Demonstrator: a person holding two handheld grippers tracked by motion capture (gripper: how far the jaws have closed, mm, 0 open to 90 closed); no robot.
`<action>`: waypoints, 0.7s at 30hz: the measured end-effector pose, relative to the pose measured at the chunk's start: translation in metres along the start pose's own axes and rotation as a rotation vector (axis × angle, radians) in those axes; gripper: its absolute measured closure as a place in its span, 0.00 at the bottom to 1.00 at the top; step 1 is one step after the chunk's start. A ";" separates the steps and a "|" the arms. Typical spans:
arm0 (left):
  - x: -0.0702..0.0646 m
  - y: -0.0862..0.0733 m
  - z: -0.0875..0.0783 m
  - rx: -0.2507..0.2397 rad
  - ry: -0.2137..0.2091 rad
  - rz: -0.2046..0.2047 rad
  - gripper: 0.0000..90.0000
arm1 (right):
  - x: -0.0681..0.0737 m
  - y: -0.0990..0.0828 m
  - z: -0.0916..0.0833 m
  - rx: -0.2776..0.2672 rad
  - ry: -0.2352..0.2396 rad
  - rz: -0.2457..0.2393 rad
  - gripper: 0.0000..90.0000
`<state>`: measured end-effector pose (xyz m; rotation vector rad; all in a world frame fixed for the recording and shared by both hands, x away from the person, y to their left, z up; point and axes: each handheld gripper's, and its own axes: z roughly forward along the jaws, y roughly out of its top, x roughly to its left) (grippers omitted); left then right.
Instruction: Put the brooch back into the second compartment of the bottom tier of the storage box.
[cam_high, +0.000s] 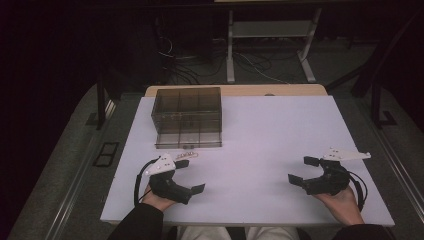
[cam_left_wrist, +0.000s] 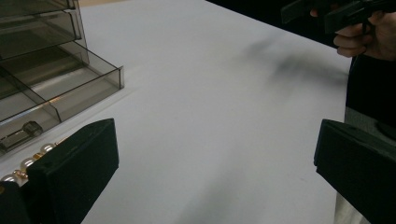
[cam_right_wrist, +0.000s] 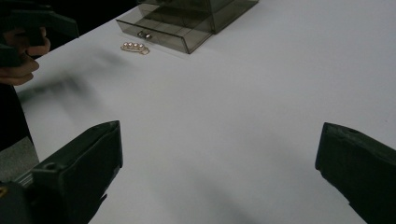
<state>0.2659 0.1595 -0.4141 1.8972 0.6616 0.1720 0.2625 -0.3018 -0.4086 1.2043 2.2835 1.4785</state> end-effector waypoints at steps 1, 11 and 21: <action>0.000 0.001 0.000 0.008 0.001 0.005 0.00 | 0.000 0.000 0.000 0.001 -0.001 -0.001 0.00; 0.000 0.010 0.001 0.056 0.001 0.024 0.00 | 0.000 -0.001 -0.001 0.004 -0.004 0.004 0.00; 0.006 0.019 0.001 0.102 0.008 0.033 0.00 | 0.000 -0.002 -0.001 0.004 -0.008 -0.003 0.00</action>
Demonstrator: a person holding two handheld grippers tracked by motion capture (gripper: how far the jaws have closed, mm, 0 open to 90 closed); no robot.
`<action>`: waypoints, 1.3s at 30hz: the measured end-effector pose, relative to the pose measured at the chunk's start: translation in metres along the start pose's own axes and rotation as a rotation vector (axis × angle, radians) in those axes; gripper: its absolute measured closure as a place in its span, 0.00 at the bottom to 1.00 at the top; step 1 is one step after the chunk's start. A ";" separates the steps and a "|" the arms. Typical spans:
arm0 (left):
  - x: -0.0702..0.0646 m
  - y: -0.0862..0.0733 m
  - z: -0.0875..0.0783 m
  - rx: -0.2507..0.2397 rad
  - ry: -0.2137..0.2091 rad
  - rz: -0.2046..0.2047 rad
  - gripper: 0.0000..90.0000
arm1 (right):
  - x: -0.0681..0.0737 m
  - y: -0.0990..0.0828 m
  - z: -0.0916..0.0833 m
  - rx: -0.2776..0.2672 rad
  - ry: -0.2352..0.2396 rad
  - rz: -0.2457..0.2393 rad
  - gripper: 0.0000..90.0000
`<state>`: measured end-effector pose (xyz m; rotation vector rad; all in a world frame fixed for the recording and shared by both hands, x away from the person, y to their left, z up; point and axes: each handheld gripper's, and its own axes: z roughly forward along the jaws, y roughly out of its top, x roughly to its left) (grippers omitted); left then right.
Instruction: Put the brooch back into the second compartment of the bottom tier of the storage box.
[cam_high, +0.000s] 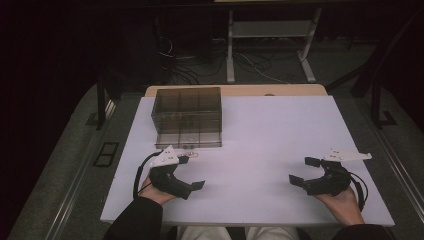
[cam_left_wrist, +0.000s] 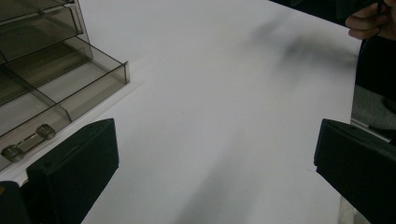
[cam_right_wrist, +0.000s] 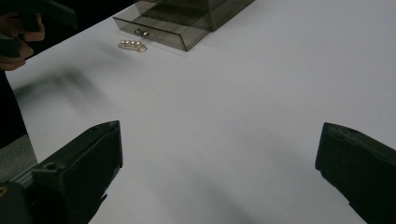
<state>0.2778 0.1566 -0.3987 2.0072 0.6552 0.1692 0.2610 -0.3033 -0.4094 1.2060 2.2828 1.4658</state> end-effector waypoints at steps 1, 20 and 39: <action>0.000 0.000 0.000 0.001 0.001 -0.002 0.00 | 0.000 0.000 0.000 0.000 -0.001 -0.001 0.00; 0.015 0.015 -0.004 0.058 0.012 0.012 0.00 | 0.000 0.000 0.000 0.003 -0.001 -0.005 0.00; 0.032 0.033 -0.005 0.102 0.016 0.041 0.00 | 0.000 -0.001 0.000 0.006 -0.002 -0.005 0.00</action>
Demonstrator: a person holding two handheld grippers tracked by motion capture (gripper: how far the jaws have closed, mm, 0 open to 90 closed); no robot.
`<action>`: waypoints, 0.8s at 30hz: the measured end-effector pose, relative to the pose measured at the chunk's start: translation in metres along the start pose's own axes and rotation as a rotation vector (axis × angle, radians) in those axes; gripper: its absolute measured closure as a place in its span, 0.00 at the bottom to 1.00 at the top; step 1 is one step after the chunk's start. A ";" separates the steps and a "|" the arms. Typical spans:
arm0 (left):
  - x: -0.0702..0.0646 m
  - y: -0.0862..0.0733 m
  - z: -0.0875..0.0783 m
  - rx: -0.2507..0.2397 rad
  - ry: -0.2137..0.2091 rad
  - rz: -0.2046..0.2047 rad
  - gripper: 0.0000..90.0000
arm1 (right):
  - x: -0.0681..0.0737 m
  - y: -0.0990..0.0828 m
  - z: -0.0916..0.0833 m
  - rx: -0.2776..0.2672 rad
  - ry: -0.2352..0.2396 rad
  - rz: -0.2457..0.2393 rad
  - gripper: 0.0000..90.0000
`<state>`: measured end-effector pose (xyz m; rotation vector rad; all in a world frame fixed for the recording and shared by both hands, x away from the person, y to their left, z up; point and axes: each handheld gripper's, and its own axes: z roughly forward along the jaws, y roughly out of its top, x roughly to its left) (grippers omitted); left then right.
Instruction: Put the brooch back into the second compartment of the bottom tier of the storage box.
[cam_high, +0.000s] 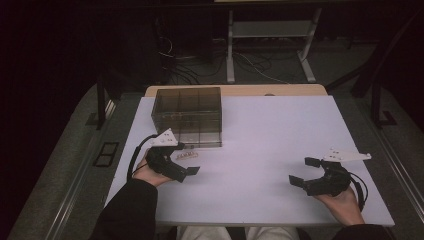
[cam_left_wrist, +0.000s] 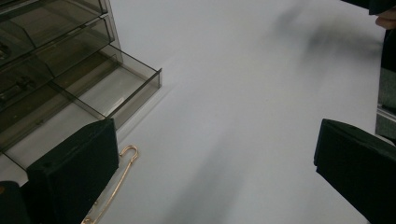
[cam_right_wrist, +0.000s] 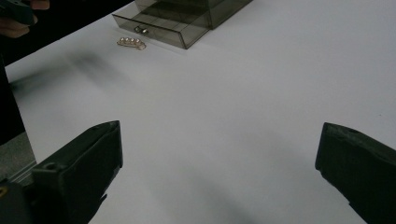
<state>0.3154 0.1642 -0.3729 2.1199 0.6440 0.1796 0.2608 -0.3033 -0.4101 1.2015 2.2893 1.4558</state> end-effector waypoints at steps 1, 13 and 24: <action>0.001 0.001 0.000 0.003 0.001 0.001 0.00 | 0.000 0.000 0.000 0.000 0.001 0.000 0.00; 0.017 0.008 0.004 0.032 0.018 0.009 0.00 | 0.000 0.000 0.000 0.003 -0.002 0.003 0.00; 0.028 0.011 0.009 0.056 0.036 0.003 0.00 | -0.001 -0.001 0.000 -0.001 -0.004 0.000 0.00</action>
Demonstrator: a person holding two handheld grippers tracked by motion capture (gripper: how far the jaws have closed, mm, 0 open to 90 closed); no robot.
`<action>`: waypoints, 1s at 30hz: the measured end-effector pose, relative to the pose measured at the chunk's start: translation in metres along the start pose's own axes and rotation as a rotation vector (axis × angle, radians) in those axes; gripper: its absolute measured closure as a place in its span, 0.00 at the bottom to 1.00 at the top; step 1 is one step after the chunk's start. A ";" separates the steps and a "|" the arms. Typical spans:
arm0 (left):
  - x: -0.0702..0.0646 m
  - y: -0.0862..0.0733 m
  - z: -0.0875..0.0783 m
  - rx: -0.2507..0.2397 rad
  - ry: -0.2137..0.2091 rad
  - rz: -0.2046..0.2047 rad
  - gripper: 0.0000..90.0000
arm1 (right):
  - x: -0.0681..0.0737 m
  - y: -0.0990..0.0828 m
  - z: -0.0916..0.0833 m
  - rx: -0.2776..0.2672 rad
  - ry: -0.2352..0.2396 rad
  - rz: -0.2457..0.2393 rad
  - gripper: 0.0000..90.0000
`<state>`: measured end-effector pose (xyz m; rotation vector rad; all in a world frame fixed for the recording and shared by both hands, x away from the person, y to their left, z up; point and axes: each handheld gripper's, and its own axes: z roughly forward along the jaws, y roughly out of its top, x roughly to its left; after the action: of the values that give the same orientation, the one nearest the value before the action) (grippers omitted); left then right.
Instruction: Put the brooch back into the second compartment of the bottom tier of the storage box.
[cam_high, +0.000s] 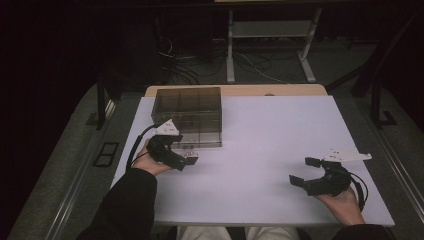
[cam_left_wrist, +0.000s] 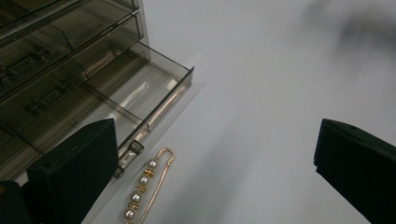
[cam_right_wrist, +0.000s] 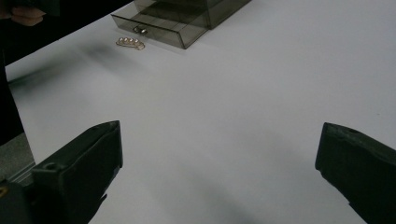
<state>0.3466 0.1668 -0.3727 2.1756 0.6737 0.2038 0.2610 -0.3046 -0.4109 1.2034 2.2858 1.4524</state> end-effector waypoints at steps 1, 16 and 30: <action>0.001 0.000 0.001 0.005 0.001 0.000 0.00 | 0.000 0.000 0.000 0.000 0.001 0.000 0.00; 0.015 -0.001 0.012 0.057 -0.002 0.033 0.00 | 0.000 0.000 0.000 0.001 -0.001 -0.002 0.00; 0.020 -0.008 0.030 0.134 -0.016 0.068 0.00 | 0.000 -0.001 -0.001 0.000 -0.001 0.000 0.00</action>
<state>0.3710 0.1609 -0.3993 2.3278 0.6202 0.1816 0.2602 -0.3055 -0.4110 1.2041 2.2857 1.4514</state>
